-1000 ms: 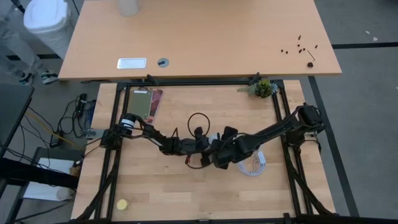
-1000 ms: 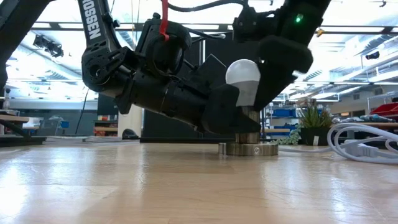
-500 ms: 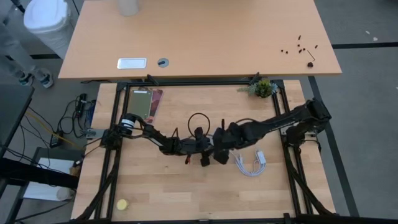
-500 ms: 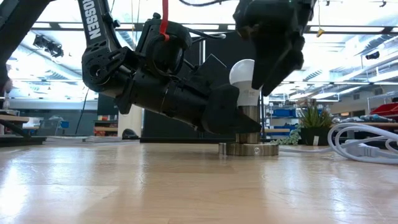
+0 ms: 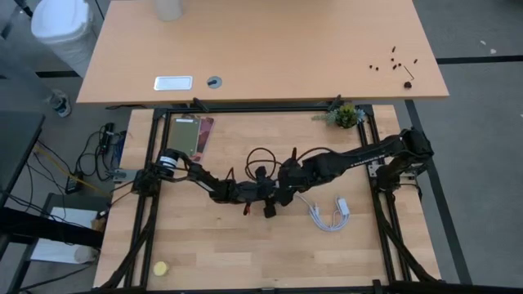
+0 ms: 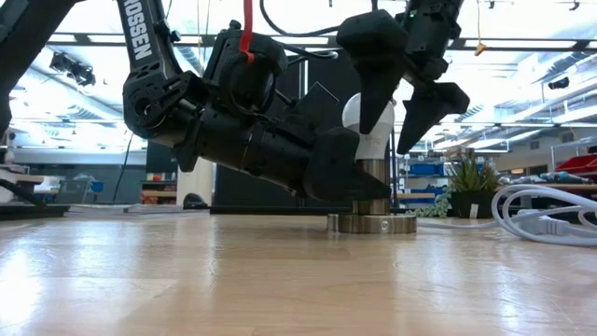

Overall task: Screw lightbulb
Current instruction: Remove the white lightbulb from the desk lamp

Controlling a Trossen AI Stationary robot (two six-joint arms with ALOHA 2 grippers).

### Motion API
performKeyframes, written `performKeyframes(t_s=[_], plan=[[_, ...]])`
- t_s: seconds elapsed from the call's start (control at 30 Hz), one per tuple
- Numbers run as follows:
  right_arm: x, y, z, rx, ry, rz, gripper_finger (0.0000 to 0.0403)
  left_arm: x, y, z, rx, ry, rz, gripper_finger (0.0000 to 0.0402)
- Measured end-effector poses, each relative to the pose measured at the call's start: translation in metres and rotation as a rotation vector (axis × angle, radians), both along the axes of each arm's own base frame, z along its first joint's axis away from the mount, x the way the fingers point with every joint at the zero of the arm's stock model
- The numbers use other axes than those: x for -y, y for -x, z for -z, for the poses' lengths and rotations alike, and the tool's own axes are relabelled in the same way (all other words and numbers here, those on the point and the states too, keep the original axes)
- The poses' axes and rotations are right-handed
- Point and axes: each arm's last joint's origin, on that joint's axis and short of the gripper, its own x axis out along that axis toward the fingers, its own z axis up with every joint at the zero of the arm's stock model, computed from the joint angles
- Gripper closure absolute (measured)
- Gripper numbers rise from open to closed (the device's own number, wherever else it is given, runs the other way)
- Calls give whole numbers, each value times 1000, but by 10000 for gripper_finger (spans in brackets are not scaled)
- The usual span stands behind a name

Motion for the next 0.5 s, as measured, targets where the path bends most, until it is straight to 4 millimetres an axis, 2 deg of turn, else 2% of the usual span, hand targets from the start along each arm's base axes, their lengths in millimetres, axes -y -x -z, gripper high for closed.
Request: performKeyframes(t_s=[0.5], plan=[[-25, 4, -4, 35, 37, 98, 78, 1, 0, 0, -5, -1, 11, 213]])
